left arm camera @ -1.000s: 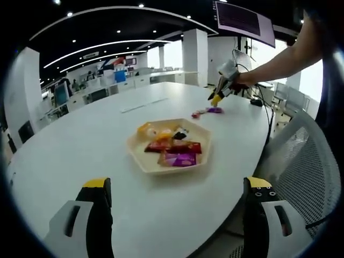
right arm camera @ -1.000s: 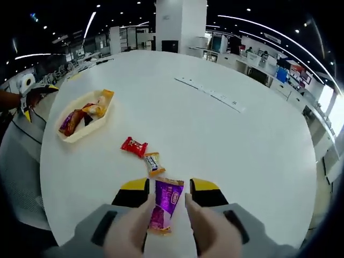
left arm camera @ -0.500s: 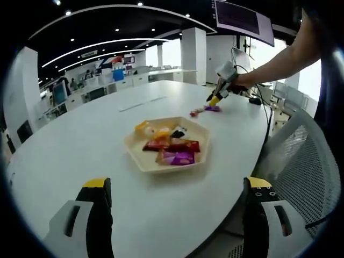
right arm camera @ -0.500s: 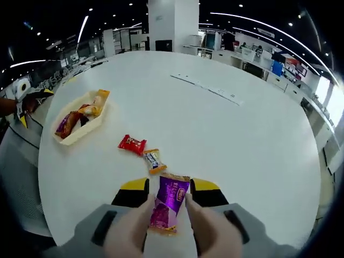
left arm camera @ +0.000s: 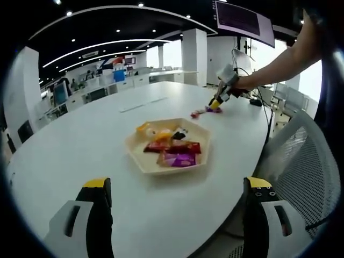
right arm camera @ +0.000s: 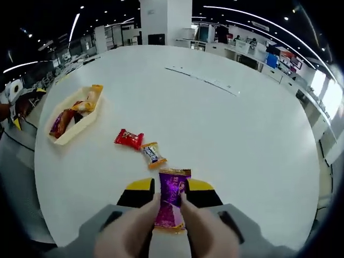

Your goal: Place the target food into the container with the food tongs after gripping and lifting it, then release it inside without dropping or visibly crushing the food.

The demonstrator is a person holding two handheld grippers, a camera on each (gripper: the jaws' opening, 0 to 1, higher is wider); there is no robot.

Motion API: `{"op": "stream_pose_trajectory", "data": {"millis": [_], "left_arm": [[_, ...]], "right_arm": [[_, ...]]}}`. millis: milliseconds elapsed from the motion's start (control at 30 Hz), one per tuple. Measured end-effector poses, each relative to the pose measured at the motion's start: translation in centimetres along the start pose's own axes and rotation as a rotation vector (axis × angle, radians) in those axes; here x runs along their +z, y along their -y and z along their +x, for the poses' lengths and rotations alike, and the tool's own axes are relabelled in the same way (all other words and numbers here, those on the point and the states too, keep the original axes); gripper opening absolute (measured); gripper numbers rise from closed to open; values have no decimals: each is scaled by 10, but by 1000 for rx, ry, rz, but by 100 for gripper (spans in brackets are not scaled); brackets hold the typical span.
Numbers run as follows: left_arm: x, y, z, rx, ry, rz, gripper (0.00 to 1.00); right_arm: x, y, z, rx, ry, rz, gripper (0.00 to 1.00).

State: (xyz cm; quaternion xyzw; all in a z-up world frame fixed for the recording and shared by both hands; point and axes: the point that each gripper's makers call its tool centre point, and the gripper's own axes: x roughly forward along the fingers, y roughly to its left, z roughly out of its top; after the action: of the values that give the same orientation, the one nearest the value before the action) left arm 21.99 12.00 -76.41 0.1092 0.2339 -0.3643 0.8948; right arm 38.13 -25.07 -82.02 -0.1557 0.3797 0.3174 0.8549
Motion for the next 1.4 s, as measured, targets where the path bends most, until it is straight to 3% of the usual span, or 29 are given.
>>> {"op": "stream_pose_trajectory", "data": {"millis": [433, 600, 700, 933, 1400], "left_arm": [[2, -4, 1, 5, 5, 2, 99], [4, -4, 1, 7, 12, 0, 99], [4, -3, 1, 4, 11, 1, 99], [6, -4, 0, 2, 21, -7, 99], [14, -6, -3, 9, 63, -17, 99]], "right_arm": [[-1, -1, 0, 0, -9, -10, 20], [-1, 3, -3, 4, 2, 26, 20], [7, 0, -9, 6, 26, 63, 20], [31, 3, -21, -4, 38, 31, 21], [55, 14, -45, -29, 18, 17, 21]]}}
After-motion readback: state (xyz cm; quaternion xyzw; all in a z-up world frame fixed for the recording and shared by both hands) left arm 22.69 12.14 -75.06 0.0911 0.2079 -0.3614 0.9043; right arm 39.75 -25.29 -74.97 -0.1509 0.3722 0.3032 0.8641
